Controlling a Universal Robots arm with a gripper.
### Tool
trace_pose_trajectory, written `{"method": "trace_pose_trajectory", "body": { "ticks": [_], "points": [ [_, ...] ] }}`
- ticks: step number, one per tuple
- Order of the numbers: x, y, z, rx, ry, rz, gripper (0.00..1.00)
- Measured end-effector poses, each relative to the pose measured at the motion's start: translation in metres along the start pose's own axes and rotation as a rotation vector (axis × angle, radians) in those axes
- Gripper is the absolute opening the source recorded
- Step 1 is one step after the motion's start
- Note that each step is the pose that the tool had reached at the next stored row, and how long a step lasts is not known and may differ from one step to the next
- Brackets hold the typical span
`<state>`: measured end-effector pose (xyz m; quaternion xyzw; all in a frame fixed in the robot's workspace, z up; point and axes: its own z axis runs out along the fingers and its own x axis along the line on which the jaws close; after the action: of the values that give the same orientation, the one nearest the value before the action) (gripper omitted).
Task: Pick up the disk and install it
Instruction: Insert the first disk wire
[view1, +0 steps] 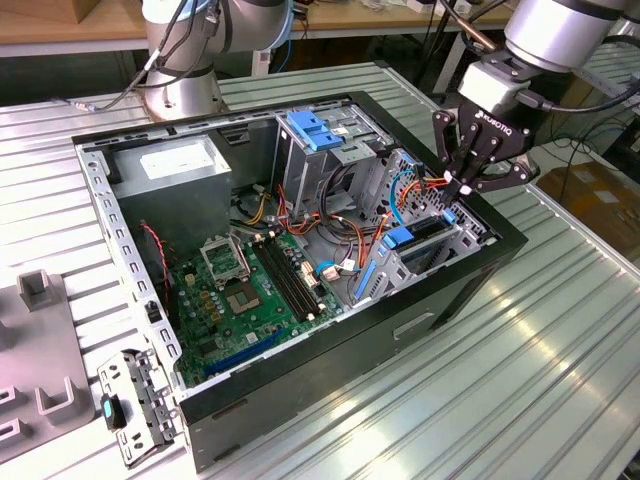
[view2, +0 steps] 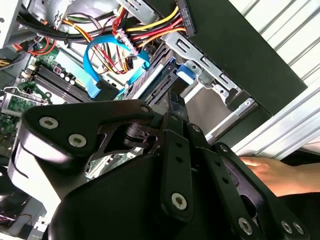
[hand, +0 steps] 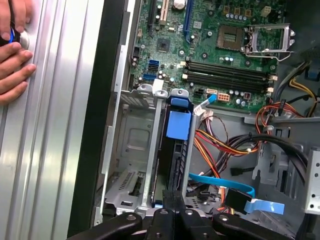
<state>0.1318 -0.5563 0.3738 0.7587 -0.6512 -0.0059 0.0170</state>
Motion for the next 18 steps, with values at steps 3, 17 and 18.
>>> {"method": "trace_pose_trajectory", "body": {
  "ticks": [3,17,18],
  "points": [
    [0.0,0.0,-0.0018,0.0004,0.0008,-0.028,0.11],
    [0.0002,-0.0172,-0.0038,0.0021,0.0061,-0.176,0.11],
    [0.0001,-0.0173,-0.0041,0.0023,0.0064,-0.19,0.11]
  ]
}}
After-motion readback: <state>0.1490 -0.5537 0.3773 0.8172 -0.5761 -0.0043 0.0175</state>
